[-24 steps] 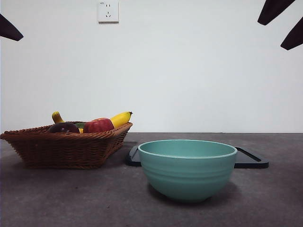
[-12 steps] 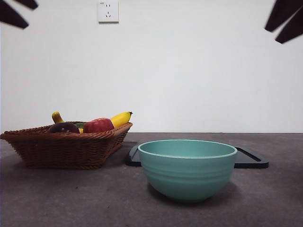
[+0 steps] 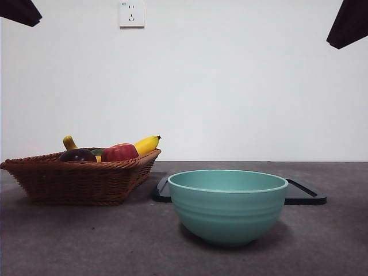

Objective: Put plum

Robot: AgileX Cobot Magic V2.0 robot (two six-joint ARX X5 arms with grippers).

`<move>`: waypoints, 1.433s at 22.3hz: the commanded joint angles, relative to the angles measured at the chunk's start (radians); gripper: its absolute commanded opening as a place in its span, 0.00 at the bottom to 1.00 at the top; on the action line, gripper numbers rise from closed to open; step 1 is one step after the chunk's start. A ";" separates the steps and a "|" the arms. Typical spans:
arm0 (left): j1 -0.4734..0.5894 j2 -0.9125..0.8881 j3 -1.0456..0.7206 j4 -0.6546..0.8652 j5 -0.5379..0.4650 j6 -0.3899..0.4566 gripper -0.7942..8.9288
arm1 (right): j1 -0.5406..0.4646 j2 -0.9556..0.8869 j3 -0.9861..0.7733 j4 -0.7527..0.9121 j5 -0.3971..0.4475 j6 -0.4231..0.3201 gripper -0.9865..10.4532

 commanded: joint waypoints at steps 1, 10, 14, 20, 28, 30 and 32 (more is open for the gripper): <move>-0.004 0.004 0.018 0.009 0.006 0.001 0.09 | 0.008 0.007 0.015 0.010 0.001 -0.012 0.09; 0.065 -0.098 0.016 0.144 -0.043 0.089 0.09 | 0.008 0.007 0.014 0.010 0.001 -0.012 0.09; 0.234 -0.239 -0.037 0.423 -0.132 0.117 0.09 | 0.008 0.007 0.014 0.010 0.001 -0.011 0.09; 0.389 -0.473 -0.321 0.706 -0.375 0.110 0.09 | 0.008 0.007 0.014 0.010 0.001 -0.012 0.09; 0.428 -0.653 -0.614 0.780 -0.410 0.102 0.09 | 0.008 0.007 0.014 0.010 0.001 -0.012 0.09; 0.428 -0.687 -0.672 0.779 -0.419 0.102 0.09 | 0.008 0.007 0.014 0.010 0.001 -0.012 0.09; 0.428 -0.713 -0.715 0.779 -0.427 0.098 0.09 | 0.008 0.007 0.014 0.010 0.001 -0.012 0.09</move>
